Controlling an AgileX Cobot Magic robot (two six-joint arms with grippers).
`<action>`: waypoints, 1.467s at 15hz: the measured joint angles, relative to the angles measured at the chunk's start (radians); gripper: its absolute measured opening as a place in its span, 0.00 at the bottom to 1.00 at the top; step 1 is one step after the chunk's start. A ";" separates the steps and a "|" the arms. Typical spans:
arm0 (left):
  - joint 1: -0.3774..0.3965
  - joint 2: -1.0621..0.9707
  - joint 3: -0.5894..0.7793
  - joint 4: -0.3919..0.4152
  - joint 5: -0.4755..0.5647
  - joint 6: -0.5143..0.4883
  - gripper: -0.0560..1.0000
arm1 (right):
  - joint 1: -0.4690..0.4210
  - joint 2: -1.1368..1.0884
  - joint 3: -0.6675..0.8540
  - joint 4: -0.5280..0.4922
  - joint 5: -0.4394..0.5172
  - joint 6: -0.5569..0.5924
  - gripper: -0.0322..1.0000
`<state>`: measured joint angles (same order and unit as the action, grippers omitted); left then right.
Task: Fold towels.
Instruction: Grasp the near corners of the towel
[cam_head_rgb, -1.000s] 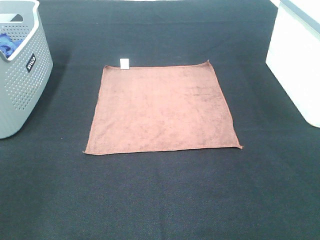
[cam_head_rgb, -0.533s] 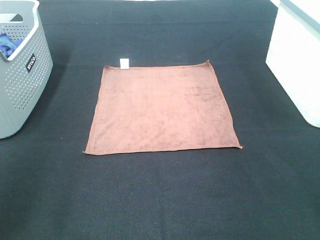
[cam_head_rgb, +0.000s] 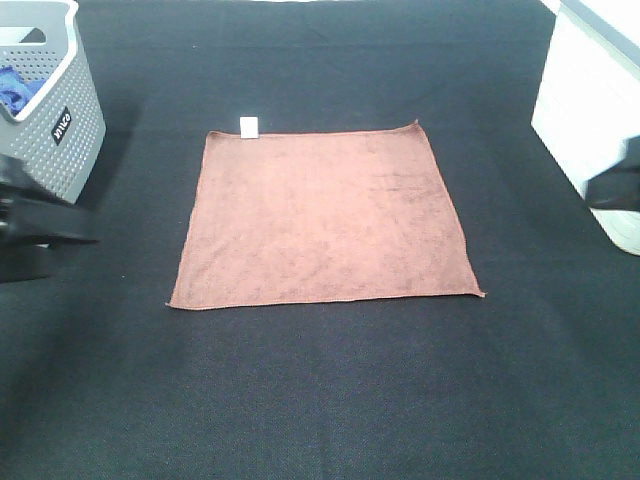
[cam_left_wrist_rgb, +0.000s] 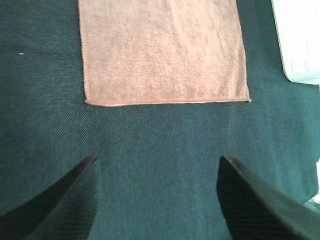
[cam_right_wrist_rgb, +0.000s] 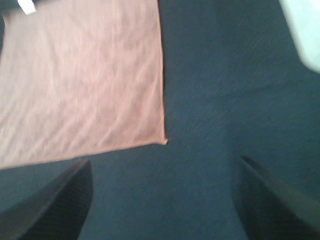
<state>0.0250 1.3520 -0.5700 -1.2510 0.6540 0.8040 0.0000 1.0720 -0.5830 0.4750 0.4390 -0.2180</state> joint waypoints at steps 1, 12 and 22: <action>0.000 0.000 0.000 0.000 0.000 0.000 0.66 | 0.000 0.000 0.000 0.000 0.000 0.000 0.74; -0.119 0.506 -0.259 -0.164 -0.112 0.155 0.66 | 0.000 0.686 -0.412 0.163 0.266 -0.213 0.74; -0.166 0.697 -0.374 -0.170 -0.102 0.155 0.66 | 0.001 0.992 -0.558 0.238 0.287 -0.315 0.74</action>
<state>-0.1410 2.0490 -0.9440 -1.4210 0.5520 0.9590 0.0010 2.0640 -1.1410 0.7130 0.7260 -0.5330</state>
